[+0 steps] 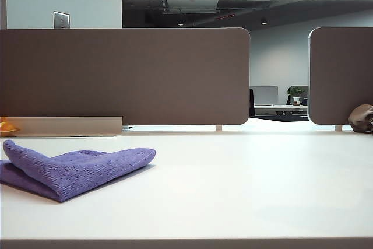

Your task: Fold the bottom of the cloth upward, then fold it vertically to form a square shape.

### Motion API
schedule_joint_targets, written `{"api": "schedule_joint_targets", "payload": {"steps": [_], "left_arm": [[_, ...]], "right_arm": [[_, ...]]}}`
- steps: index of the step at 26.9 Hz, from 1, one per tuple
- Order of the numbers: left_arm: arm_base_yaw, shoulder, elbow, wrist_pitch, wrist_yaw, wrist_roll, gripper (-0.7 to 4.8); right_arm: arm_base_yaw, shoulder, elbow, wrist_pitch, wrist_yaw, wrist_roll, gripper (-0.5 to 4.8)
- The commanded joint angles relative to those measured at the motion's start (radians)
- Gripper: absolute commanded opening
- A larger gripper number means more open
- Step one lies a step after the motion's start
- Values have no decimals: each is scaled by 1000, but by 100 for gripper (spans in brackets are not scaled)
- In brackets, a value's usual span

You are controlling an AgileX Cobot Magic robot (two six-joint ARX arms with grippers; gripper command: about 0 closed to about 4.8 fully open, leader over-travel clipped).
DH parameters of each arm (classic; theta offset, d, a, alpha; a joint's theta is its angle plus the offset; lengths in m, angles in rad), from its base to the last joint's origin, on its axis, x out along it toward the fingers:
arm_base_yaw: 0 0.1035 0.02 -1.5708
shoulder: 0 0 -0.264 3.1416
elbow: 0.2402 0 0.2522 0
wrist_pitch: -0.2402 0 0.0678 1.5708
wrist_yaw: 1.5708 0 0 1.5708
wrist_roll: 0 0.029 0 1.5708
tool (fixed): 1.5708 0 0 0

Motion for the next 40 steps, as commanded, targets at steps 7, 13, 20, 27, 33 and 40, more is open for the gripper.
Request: {"api": "schedule_joint_targets", "payload": {"steps": [7, 13, 20, 27, 33, 40], "left_arm": [[1, 0, 3, -68, -2, 2, -3], [1, 0, 3, -79, -2, 2, -3], [1, 0, 3, -80, -2, 2, -3], [1, 0, 3, -80, -2, 2, -3], [1, 0, 3, -79, -2, 2, -3], [1, 0, 3, -79, -2, 2, -3]], "right_arm": [[59, 0, -7, -69, -71, -1, -5], [117, 0, -7, -69, -78, -1, -5], [114, 0, -7, -69, -77, -1, -5], [115, 0, -7, -70, -78, -1, -5], [115, 0, -7, -69, -78, -1, -5], [115, 0, -7, -69, -77, -1, -5]]}}
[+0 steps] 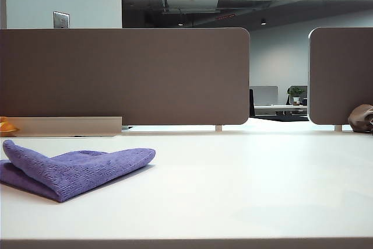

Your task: Fold the bottom of the cloth upward, then fold it vertically to form a square shape.

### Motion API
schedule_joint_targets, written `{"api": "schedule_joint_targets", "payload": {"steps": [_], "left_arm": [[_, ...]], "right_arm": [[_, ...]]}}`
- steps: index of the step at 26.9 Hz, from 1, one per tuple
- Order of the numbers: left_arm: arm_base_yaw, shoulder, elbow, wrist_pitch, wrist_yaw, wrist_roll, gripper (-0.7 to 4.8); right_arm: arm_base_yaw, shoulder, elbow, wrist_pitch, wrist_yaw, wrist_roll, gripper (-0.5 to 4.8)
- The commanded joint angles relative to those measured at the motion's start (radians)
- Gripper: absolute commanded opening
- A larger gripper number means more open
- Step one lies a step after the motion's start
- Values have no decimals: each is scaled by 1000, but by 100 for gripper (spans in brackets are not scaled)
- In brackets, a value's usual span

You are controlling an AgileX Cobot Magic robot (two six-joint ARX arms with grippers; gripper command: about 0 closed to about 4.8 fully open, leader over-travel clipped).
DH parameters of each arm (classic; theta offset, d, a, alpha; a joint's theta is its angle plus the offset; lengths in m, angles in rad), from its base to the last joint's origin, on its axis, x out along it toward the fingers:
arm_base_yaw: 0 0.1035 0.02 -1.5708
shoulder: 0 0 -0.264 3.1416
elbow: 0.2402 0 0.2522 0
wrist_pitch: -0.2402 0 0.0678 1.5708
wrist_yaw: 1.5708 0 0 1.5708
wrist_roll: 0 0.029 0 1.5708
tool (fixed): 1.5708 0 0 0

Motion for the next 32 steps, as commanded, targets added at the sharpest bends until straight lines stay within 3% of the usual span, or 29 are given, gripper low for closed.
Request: {"api": "schedule_joint_targets", "payload": {"steps": [1, 11, 21, 32], "left_arm": [[1, 0, 2, -4, -2, 2, -3], [1, 0, 2, -1, -8, 12, -3], [1, 0, 2, -7, -85, 179, -3], [1, 0, 2, -7, -91, 178, -3]], "right_arm": [[1, 0, -7, 1, -1, -2, -5], [2, 0, -7, 2, -40, 64, -5], [2, 0, -7, 2, -40, 63, -5], [2, 0, -7, 2, -40, 63, -5]]}}
